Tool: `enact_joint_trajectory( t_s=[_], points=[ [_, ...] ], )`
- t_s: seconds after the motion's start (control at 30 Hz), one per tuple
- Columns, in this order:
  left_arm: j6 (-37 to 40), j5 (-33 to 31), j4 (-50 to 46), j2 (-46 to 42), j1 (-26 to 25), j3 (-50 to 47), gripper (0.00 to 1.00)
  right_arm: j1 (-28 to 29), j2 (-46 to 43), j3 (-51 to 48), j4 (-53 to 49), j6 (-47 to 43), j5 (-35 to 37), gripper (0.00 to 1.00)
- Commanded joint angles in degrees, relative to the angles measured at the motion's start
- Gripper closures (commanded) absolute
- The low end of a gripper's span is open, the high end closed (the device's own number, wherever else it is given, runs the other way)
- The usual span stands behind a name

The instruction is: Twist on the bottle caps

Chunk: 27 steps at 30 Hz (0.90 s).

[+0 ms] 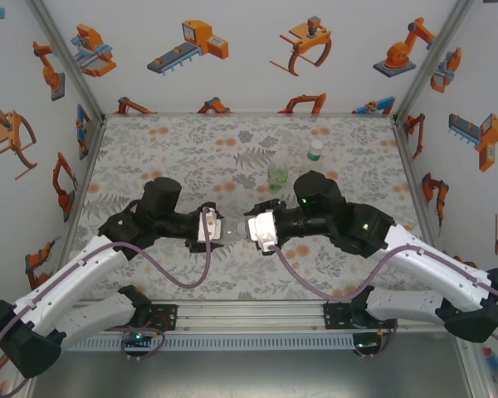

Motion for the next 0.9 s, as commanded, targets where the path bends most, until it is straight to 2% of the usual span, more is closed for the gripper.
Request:
enact_joint_trajectory(
  t_s=[0.0, 0.33, 0.63, 0.73, 0.87],
  points=[
    [1.17, 2.25, -0.55, -0.13, -0.21, 2.01, 1.00, 0.07, 0.11, -0.41, 1.81, 0.04, -2.63, 0.50],
    [1.12, 2.14, -0.64, 0.05, -0.21, 2.09, 1.00, 0.08, -0.39, -1.10, 2.11, 0.39, -2.55, 0.56],
    [1.26, 2.07, -0.64, -0.01, -0.24, 2.08, 1.00, 0.13, -0.60, -1.47, 2.39, 1.38, -2.41, 0.65],
    [1.25, 1.79, -0.64, -0.16, -0.27, 2.10, 1.00, 0.09, -0.57, -1.87, 3.77, 4.14, -1.26, 0.68],
    [0.83, 0.38, -0.01, -0.56, -0.23, 1.88, 1.00, 0.09, -0.91, -3.74, 8.39, 13.04, 2.06, 0.79]
  ],
)
